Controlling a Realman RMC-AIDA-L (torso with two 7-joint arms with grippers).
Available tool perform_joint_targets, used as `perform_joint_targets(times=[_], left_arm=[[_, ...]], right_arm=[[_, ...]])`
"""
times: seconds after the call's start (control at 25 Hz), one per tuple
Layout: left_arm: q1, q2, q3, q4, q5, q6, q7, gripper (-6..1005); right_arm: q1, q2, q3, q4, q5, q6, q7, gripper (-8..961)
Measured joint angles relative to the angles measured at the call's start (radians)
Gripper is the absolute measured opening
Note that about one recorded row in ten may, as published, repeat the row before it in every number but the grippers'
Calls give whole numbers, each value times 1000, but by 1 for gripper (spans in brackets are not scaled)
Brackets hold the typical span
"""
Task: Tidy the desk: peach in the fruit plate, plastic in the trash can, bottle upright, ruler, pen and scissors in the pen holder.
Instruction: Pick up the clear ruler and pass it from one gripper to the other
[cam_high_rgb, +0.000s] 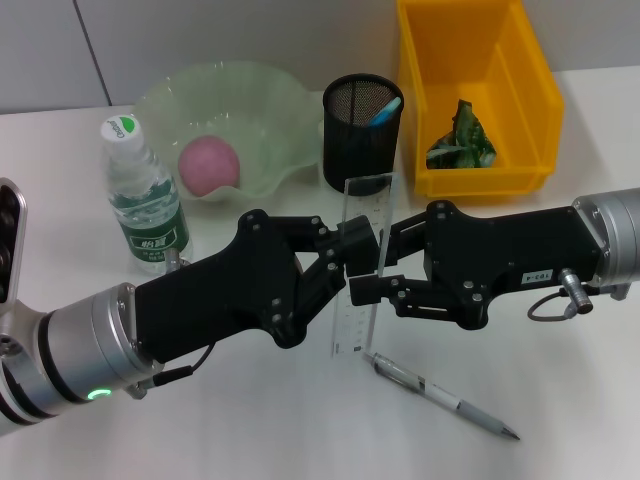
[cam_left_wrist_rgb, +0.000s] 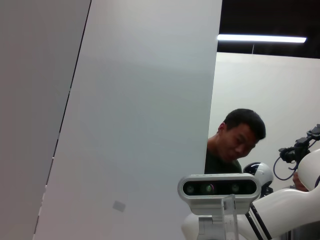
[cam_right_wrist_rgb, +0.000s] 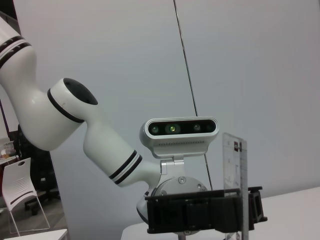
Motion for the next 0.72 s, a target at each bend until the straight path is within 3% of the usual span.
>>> perform_joint_targets(times=[0.36,0.56,0.72], left_arm=[[0,-1,0,0,0,0,0,33],[0,-1,0,0,0,0,0,33],[0,-1,1,0,0,0,0,33]], right_arm=[[4,2,0,-1,-3,1,3,240],[8,4,0,1,-13,1,4,79],[8,4,0,1,-14,1,4,47]])
